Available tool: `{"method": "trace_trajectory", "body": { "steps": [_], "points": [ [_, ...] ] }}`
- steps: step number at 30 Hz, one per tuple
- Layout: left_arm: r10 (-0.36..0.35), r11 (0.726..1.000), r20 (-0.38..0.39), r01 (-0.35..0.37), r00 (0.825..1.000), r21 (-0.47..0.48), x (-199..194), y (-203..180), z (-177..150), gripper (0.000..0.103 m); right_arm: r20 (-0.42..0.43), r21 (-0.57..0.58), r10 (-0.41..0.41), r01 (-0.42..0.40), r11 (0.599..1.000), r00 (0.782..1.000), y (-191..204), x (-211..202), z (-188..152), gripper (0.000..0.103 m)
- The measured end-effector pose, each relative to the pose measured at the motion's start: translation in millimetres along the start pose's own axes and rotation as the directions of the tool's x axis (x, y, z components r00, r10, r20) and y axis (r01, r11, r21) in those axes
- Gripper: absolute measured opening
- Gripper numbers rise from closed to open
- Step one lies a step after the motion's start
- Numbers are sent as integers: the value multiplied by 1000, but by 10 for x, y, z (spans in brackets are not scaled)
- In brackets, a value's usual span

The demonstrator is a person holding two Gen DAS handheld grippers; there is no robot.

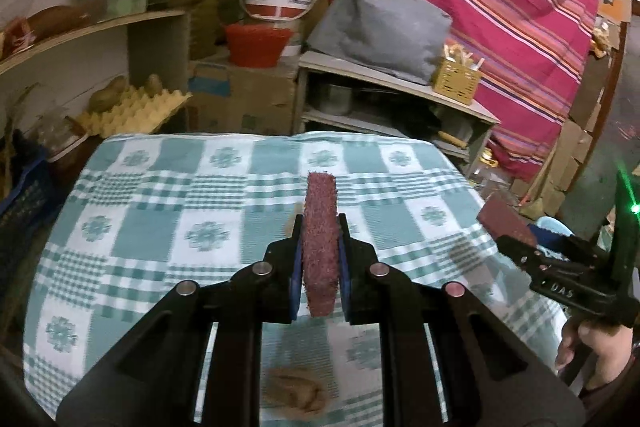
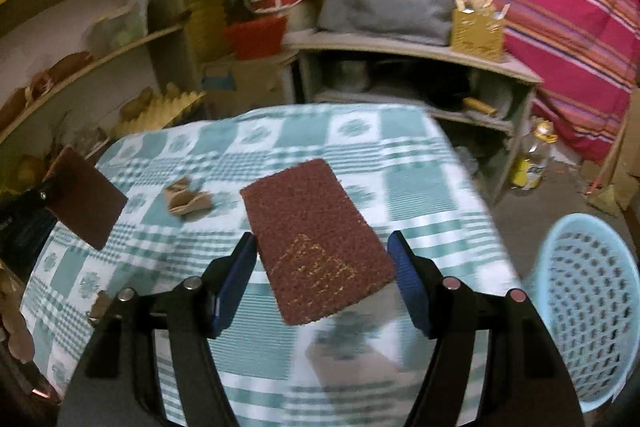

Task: Collect trash
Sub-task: 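Carry both red scouring pads over the blue basket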

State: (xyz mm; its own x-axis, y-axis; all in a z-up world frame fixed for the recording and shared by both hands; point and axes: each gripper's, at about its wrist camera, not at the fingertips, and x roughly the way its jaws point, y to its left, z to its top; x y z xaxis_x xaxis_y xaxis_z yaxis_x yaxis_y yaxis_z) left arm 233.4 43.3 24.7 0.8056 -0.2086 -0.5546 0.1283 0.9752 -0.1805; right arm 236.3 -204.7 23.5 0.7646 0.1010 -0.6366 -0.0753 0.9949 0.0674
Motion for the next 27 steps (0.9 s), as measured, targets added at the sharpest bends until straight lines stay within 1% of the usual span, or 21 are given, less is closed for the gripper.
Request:
{"method": "trace_trajectory", "body": {
  "steps": [6, 11, 15, 18, 21, 27],
  "points": [
    [-57, 998, -6, 57, 998, 34, 154, -478, 13, 13, 46, 41, -75, 73, 996, 996, -490, -222, 10, 67],
    [-98, 992, -16, 99, 995, 74, 280, -863, -20, 13, 82, 90, -139, 131, 987, 987, -928, -426, -10, 67],
    [-132, 987, -27, 134, 991, 88, 358, -1103, -54, 13, 100, 136, -182, 168, 976, 978, -1268, -577, -55, 67],
    [-173, 979, -29, 176, 984, 105, 367, -1330, -73, 13, 107, 175, -212, 192, 966, 971, -1552, -693, -113, 67],
    [-206, 966, -20, 206, 978, 154, 356, -1627, -84, 13, 108, 200, -277, 252, 947, 955, -1833, -823, -192, 67],
    [-300, 935, -30, 300, 953, 187, 367, -2213, -105, 13, 119, 280, -349, 306, 910, 930, -2318, -1102, -323, 67]
  ]
}}
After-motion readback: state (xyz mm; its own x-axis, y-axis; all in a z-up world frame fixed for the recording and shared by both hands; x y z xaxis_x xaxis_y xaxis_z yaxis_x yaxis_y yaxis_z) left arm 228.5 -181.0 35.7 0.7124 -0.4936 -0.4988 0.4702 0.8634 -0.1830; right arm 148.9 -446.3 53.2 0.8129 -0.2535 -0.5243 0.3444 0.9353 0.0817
